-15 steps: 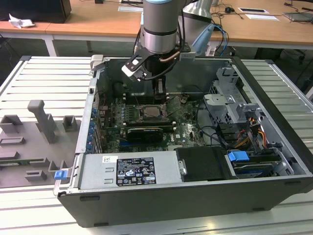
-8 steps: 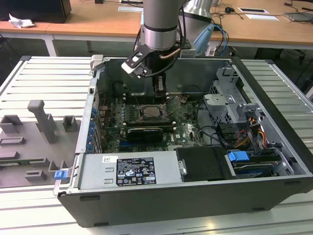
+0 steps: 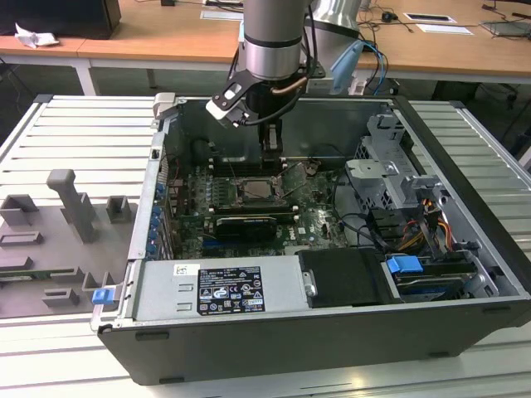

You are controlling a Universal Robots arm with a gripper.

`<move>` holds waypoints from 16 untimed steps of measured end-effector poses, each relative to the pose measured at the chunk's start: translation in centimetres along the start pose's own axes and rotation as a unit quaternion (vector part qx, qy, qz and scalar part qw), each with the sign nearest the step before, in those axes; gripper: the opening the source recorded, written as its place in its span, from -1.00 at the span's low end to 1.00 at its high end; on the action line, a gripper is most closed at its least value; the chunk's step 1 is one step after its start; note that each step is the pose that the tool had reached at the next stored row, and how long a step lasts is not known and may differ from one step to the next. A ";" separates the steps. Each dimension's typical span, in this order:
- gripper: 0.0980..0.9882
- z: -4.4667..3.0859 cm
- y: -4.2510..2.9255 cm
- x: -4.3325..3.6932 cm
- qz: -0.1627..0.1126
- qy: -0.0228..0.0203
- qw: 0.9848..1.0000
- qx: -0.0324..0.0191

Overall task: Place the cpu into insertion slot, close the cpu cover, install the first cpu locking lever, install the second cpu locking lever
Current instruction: 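Close the cpu cover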

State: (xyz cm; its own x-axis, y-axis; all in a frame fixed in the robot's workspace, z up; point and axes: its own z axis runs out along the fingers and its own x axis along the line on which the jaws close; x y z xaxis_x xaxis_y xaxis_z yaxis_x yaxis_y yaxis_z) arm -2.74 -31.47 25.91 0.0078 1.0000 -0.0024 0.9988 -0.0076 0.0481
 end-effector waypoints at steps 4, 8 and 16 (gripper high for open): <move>-0.98 -0.22 0.01 0.03 0.000 0.000 1.000 0.000; -0.98 -0.40 0.02 0.05 0.000 0.000 1.000 0.000; -0.98 -0.93 0.04 0.11 0.000 0.000 1.000 0.000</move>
State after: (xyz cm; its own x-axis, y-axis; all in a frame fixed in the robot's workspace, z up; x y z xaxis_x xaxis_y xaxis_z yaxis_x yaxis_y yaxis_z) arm -2.75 -31.36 26.84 0.0078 1.0000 -0.0024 0.9988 -0.0077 0.0482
